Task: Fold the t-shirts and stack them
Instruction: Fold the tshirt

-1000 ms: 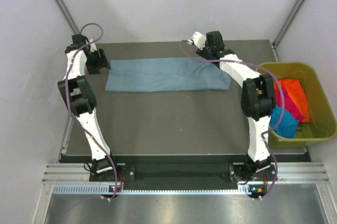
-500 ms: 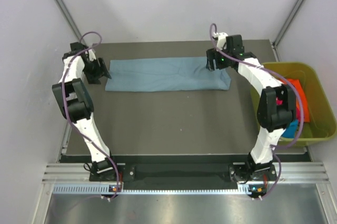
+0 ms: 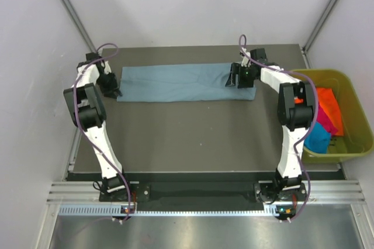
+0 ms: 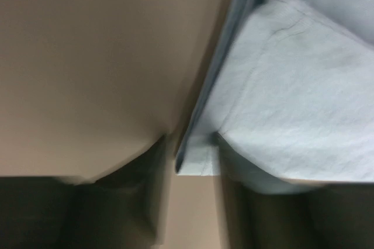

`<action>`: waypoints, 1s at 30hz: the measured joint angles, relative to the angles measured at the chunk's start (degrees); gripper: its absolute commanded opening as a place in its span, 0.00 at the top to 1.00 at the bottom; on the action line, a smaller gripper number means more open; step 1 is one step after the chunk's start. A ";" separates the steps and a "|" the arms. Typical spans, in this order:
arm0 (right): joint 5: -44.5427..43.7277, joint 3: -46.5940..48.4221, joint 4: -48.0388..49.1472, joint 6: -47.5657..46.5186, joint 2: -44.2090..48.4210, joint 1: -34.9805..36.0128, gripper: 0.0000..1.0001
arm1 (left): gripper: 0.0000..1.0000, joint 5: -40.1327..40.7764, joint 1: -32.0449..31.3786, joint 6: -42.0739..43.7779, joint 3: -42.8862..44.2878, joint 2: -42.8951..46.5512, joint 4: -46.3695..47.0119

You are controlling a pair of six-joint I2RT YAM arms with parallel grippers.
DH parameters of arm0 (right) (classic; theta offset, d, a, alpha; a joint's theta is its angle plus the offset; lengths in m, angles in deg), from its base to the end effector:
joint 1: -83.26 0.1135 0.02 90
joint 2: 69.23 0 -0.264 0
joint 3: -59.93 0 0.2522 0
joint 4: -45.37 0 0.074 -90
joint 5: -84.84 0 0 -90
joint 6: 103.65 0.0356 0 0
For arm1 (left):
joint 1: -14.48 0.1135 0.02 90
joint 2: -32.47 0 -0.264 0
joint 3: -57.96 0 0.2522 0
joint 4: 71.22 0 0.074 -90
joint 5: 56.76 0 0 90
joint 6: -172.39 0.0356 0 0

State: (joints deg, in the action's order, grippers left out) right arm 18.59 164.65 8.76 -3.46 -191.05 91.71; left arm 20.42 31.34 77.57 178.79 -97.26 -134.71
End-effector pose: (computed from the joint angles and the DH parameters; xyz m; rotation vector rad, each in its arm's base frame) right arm 0.4562 0.0823 0.1778 -0.1347 2.5096 0.6533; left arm 0.4528 0.1290 0.1739 -0.4790 2.7605 -0.2675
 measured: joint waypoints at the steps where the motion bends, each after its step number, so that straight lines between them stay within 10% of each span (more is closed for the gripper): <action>1: 0.15 0.11 0.09 0.24 -0.26 0.00 0.27 | 0.74 0.15 -0.26 -0.07 0.17 -0.20 -0.24; 4: 0.13 0.35 0.61 0.74 -0.74 0.02 0.28 | 1.00 0.33 -1.11 0.13 0.17 -0.20 0.02; 30: -9.81 25.53 -1.79 -2.64 -15.72 1.44 0.30 | 1.00 -5.01 -10.43 -0.02 -27.45 25.92 -1.81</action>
State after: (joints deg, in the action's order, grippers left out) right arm 8.78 190.18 6.97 -6.10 -206.77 93.15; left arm 15.41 20.91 77.55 151.34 -71.34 -136.53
